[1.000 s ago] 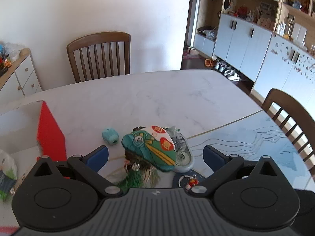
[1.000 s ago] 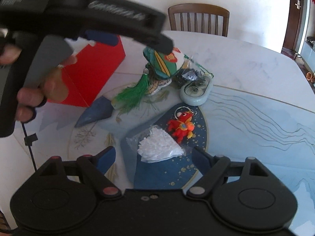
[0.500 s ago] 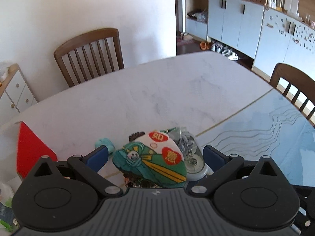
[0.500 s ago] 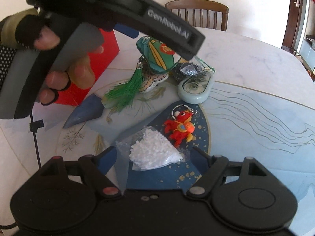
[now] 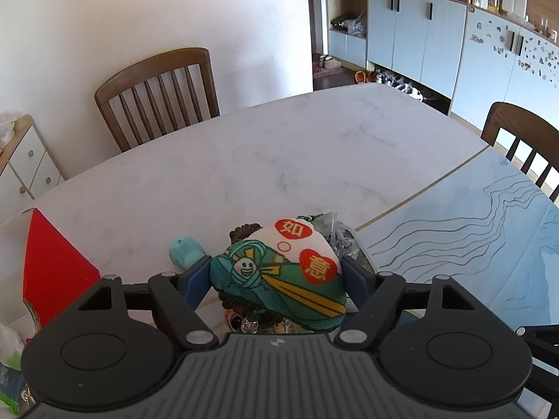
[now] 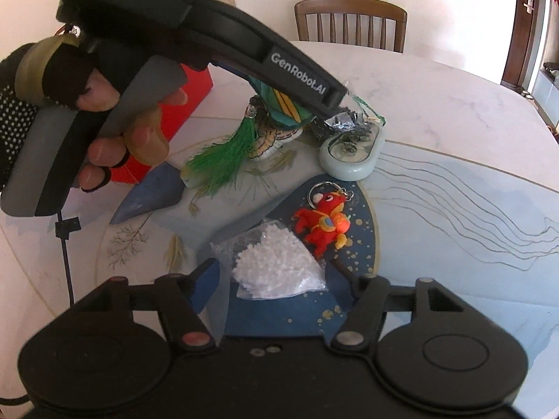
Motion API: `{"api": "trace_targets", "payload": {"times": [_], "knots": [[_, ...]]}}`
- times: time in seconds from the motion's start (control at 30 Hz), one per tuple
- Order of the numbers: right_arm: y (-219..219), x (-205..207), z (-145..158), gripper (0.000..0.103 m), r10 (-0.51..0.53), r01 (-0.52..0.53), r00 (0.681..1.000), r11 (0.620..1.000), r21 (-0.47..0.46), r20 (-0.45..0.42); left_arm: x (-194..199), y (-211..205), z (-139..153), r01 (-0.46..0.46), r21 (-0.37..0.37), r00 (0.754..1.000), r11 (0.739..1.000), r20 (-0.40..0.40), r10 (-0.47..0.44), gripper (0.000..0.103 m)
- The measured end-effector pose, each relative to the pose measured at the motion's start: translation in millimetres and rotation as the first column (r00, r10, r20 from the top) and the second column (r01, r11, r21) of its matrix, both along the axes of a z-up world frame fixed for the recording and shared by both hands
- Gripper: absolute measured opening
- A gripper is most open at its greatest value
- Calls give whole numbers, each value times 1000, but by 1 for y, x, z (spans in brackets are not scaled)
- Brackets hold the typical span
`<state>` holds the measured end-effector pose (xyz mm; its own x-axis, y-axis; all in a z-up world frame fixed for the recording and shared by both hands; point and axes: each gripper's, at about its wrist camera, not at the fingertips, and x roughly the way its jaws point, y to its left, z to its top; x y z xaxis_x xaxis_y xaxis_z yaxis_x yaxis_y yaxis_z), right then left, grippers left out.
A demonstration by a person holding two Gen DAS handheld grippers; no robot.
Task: Organize objects
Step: 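Grasp the green-tasseled fabric pouch with the left tool while the right tool grasps the granule bag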
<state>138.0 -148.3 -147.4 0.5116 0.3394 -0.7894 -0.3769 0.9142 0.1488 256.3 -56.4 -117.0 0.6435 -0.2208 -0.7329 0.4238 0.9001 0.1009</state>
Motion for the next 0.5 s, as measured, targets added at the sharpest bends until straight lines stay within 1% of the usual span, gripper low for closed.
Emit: {"api": "trace_targets", "payload": {"times": [0.17, 0.23, 0.3, 0.4, 0.5], "knots": [[2, -3, 4, 52, 9, -8, 1000, 1000, -20, 16, -1, 4, 2, -1, -14, 1000, 1000, 3, 1, 74], [1, -5, 5, 43, 15, -15, 1000, 1000, -25, 20, -2, 7, 4, -4, -27, 1000, 1000, 2, 4, 73], [1, -6, 7, 39, 18, -17, 999, 1000, -23, 28, -4, 10, 5, -10, -44, 1000, 999, 0, 10, 73], [1, -7, 11, 34, 21, -20, 999, 999, -27, 34, -7, 12, 9, -27, -51, 1000, 998, 0, 27, 72], [-1, -10, 15, 30, 10, -9, 999, 1000, -24, 41, -11, 19, 13, -45, -86, 999, 995, -5, 45, 72]]}}
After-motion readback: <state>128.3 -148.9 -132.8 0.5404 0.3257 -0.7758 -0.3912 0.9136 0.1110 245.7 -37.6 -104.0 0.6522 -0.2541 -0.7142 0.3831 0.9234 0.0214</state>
